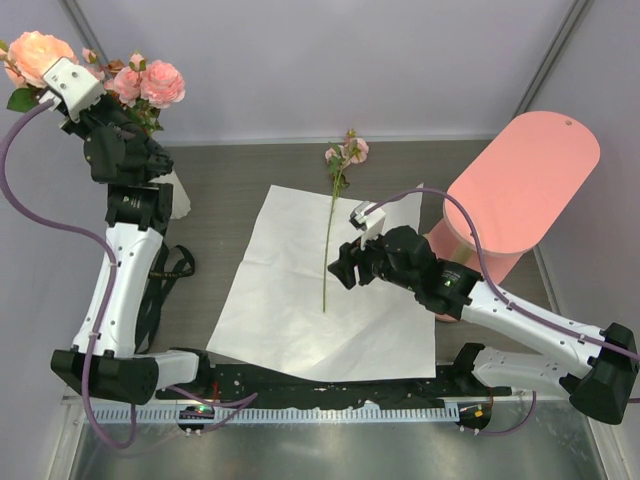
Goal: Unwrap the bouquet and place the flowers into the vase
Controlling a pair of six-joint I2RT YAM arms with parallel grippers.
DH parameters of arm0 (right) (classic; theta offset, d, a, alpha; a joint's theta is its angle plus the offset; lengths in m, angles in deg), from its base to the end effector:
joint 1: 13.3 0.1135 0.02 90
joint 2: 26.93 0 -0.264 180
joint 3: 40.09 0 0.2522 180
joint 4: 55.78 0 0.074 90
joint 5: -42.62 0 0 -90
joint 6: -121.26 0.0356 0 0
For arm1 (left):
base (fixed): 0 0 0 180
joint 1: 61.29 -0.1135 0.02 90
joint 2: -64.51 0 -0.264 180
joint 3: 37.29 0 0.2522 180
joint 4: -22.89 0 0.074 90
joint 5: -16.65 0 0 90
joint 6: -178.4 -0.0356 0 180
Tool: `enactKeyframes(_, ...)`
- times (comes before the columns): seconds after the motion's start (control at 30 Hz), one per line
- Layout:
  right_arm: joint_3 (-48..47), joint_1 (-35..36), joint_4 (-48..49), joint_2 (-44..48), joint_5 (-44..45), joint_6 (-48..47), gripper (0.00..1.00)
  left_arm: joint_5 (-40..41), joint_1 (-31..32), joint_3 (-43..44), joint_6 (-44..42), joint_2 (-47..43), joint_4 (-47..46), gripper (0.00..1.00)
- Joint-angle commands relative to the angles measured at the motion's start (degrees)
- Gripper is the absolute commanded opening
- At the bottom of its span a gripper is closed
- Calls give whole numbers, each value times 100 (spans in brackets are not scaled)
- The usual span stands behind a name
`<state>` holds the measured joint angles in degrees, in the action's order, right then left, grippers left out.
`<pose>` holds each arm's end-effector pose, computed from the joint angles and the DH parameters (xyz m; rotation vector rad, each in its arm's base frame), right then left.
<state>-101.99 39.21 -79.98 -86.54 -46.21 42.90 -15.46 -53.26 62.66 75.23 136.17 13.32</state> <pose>0.1467 0.1901 0.3104 -0.6931 1.9001 0.7081 0.2343 -0.0026 0.5406 -0.7717 0.9912 0.5362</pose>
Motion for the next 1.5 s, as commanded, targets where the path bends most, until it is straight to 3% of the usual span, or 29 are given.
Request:
enactKeyframes(0.0, -55, 22, 130, -24, 217, -127, 62, -497, -39, 100, -537, 67, -1146, 0)
enactKeyframes(0.23, -82, 22, 121, -138, 226, -153, 62, -1025, -39, -102, -1117, 261, -1691, 0)
enactKeyframes(0.47, -143, 22, 95, -208, 261, -153, 62, -1043, -30, -208, -1381, 428, -1956, 0)
enactKeyframes(1.47, -134, 22, -11, -191, 349, -127, 61, -559, -56, -1324, -749, 1052, -2246, 0)
